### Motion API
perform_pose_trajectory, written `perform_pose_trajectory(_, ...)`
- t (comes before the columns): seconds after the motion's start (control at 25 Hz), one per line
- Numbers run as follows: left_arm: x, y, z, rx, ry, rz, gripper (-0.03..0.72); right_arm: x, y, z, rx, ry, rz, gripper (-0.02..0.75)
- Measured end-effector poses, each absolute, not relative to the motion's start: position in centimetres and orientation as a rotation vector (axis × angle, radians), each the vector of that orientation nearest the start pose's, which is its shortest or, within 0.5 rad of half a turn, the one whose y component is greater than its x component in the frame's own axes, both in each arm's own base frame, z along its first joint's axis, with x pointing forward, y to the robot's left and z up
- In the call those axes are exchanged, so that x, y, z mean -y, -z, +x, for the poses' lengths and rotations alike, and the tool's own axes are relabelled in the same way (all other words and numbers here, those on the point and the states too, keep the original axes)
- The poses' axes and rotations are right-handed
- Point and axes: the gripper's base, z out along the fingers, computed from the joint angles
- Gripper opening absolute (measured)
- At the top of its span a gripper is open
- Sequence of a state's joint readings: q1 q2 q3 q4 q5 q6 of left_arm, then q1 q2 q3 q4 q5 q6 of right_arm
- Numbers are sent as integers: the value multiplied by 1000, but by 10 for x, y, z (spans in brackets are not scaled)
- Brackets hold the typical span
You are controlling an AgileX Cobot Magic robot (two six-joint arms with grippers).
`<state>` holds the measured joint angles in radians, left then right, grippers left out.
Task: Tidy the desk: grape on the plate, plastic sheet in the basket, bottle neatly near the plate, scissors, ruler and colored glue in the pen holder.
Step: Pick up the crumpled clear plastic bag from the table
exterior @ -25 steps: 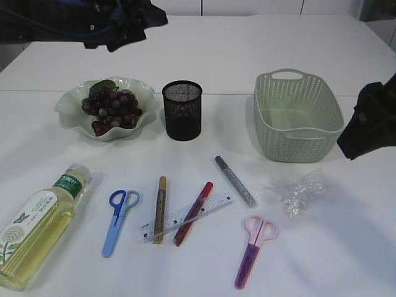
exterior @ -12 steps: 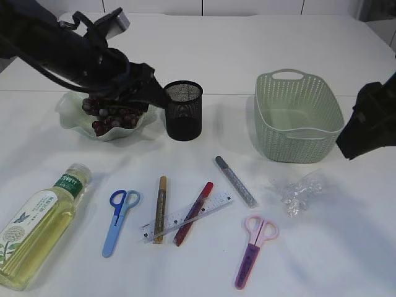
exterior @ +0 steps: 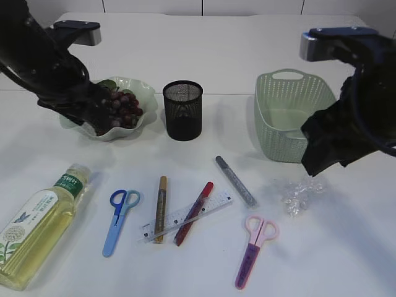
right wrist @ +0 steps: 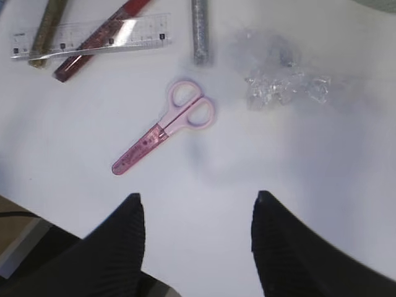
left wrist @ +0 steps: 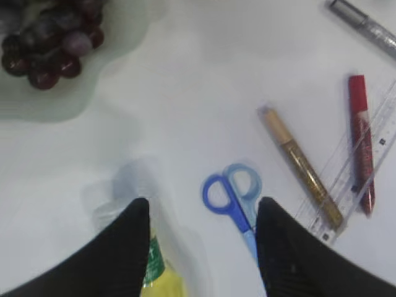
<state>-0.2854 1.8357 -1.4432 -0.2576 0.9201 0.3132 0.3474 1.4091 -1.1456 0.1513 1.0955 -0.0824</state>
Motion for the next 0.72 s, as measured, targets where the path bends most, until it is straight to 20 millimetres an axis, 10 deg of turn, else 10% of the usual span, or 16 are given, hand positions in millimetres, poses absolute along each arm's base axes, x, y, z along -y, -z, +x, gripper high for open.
perform_pose_trajectory(0.72,72,-272,321,-2814,263,504,396,-102,-217,313,-2879,93,-405,512)
